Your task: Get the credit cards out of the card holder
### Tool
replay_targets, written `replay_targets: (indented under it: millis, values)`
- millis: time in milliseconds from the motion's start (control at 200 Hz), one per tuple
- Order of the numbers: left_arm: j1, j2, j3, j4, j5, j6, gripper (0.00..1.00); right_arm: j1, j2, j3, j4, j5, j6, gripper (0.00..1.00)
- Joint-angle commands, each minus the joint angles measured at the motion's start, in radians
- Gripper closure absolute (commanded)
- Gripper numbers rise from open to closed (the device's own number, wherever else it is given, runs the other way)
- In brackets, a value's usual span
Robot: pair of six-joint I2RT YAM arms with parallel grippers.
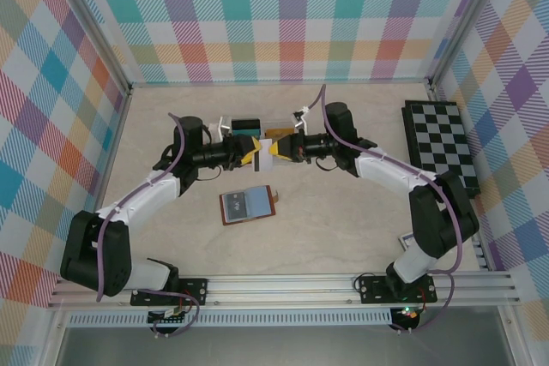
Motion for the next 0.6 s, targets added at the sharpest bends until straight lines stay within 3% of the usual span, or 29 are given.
replay_targets:
  millis: [0,40,125,220,365,595]
  values:
    - [-0.018,0.006,0.039,0.071,0.036,-0.03,0.92,-0.006,0.022,0.036,0.065,-0.049,0.039,1.0]
    - [-0.019,0.005,0.052,0.05,0.039,-0.016,1.0,-0.007,0.023,0.031,0.08,-0.05,0.047,0.98]
    - [-0.019,-0.003,0.058,0.028,0.015,-0.001,1.0,-0.006,0.02,0.008,0.144,-0.042,0.093,0.81]
    - [-0.02,-0.007,0.06,0.043,-0.005,-0.017,1.0,-0.005,0.01,-0.021,0.221,-0.025,0.161,0.71]
    - [-0.02,-0.019,0.063,0.051,-0.039,-0.033,1.0,0.0,0.001,-0.046,0.274,-0.018,0.212,0.68]
    - [-0.022,-0.039,0.04,0.084,-0.103,-0.078,1.0,0.015,0.004,-0.082,0.377,-0.013,0.296,0.78]
